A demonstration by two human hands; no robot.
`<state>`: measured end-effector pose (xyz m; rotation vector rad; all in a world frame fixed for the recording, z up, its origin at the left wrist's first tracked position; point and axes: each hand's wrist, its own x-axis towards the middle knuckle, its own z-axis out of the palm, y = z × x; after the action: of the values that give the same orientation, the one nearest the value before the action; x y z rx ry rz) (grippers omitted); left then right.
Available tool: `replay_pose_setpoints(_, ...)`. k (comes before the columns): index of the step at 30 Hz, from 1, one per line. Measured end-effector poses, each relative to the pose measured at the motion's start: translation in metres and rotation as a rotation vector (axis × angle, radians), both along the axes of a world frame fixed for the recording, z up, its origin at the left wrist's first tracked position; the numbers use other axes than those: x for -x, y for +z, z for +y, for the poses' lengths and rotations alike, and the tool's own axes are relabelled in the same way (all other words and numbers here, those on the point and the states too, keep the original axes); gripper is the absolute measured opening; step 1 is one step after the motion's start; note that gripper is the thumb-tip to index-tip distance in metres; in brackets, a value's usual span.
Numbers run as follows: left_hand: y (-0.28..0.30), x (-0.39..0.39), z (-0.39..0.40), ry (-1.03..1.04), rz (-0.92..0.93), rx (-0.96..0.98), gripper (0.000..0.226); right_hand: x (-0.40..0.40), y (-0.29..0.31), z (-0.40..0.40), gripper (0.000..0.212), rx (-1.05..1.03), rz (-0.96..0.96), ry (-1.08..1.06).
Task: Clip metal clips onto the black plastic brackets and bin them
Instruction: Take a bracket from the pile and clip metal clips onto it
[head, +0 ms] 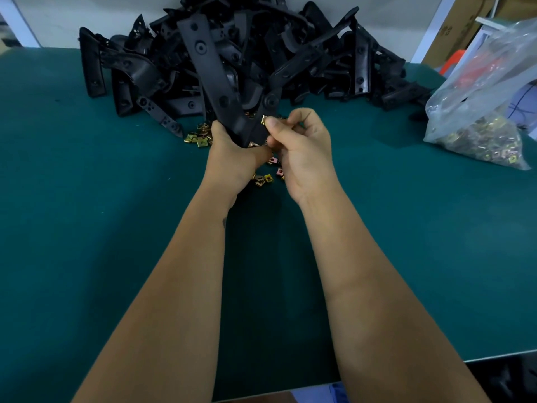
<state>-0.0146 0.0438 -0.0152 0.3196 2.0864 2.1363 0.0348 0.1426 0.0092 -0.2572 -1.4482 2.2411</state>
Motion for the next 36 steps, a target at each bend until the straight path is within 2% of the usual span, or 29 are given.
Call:
replay_pose_setpoints(3, 0.003, 0.0, -0.002, -0.063, -0.036, 0.005, 0.056, 0.0, -0.001, 0.0, 0.027, -0.017, -0.037, -0.043)
replay_pose_setpoints(5, 0.007, 0.0, -0.005, -0.142, -0.084, -0.072, 0.053, -0.001, -0.001, 0.004, 0.025, -0.009, -0.043, -0.054)
replay_pose_setpoints(8, 0.012, 0.001, -0.007, -0.17, -0.248, -0.338, 0.024, -0.004, -0.001, 0.008, 0.022, -0.036, -0.055, -0.058)
replay_pose_setpoints(10, 0.012, 0.002, -0.008, -0.127, -0.331, -0.443, 0.006, -0.004, -0.001, 0.007, 0.019, -0.056, -0.058, -0.054)
replay_pose_setpoints(13, 0.011, 0.003, -0.009, -0.086, -0.375, -0.516, 0.018, -0.003, 0.001, 0.005, 0.009, -0.039, -0.056, -0.069)
replay_pose_setpoints(15, 0.01, 0.003, -0.009, -0.078, -0.403, -0.564, 0.02, -0.003, 0.002, 0.004, 0.004, -0.104, -0.066, -0.106)
replay_pose_setpoints(17, 0.01, 0.004, -0.009, -0.065, -0.433, -0.583, 0.021, -0.003, 0.001, 0.001, 0.01, -0.323, -0.078, -0.176)
replay_pose_setpoints(20, 0.01, 0.004, -0.007, -0.068, -0.46, -0.544, 0.034, -0.004, -0.004, -0.007, 0.018, -0.637, -0.092, -0.229)
replay_pose_setpoints(23, 0.01, 0.001, -0.006, -0.114, -0.46, -0.536, 0.031, -0.004, -0.007, -0.008, 0.02, -0.867, -0.138, -0.307)
replay_pose_setpoints(29, 0.008, 0.0, 0.001, -0.142, -0.451, -0.563, 0.029, -0.004, -0.006, -0.005, 0.029, -0.968, -0.197, -0.358)
replay_pose_setpoints(36, 0.005, 0.001, 0.001, -0.126, -0.481, -0.557, 0.036, -0.007, -0.002, -0.008, 0.023, -1.011, -0.149, -0.359)
